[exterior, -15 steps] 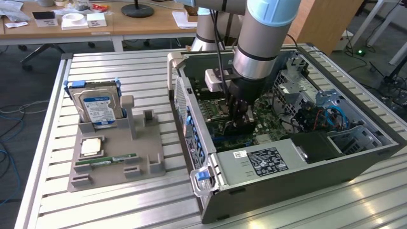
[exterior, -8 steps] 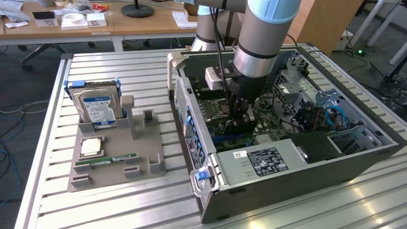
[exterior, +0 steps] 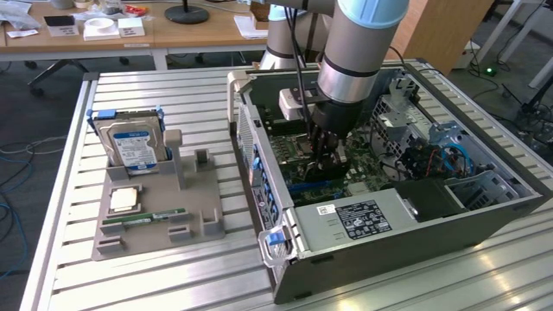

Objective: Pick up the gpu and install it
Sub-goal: 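Insert the gpu into the slot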

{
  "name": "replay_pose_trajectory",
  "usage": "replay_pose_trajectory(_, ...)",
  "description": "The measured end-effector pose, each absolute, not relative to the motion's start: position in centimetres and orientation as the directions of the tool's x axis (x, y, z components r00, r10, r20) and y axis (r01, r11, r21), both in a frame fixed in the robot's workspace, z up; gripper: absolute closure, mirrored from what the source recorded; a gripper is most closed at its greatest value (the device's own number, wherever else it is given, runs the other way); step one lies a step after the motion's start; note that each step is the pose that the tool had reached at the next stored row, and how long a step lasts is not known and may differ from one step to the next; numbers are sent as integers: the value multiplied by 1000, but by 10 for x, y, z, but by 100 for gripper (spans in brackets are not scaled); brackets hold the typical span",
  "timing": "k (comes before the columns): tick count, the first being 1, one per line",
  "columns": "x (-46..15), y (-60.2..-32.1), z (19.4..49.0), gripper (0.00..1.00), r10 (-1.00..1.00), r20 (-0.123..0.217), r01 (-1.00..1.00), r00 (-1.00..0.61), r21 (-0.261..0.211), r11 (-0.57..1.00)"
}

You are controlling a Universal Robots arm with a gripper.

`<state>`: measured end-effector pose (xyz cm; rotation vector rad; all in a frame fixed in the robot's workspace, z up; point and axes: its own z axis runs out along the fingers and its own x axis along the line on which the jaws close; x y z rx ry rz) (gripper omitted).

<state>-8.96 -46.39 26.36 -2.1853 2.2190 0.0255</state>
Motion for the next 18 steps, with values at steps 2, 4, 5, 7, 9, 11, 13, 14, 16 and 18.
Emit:
replay_pose_trajectory(2, -90, -464, 264, 74, -999, -31, -1000, -15, -7, 15)
replay_pose_trajectory(4, -90, -464, 264, 74, -999, -31, -1000, -15, -7, 15)
replay_pose_trajectory(5, -90, -464, 264, 74, -999, -31, -1000, -15, -7, 15)
replay_pose_trajectory(7, -90, -464, 264, 74, -999, -31, -1000, -15, -7, 15)
replay_pose_trajectory(9, -90, -464, 264, 74, -999, -31, -1000, -15, -8, 15)
replay_pose_trajectory(11, -90, -464, 264, 74, -999, -31, -1000, -14, -11, 15)
replay_pose_trajectory(13, -90, -464, 264, 74, -999, -32, -1000, -12, -16, 12)
replay_pose_trajectory(14, -90, -464, 264, 74, -999, -32, -1000, -10, -18, 11)
replay_pose_trajectory(16, -92, -464, 264, 74, -999, -31, -1000, -7, -25, 8)
replay_pose_trajectory(18, -93, -464, 264, 74, -999, -32, -999, -5, -36, 6)
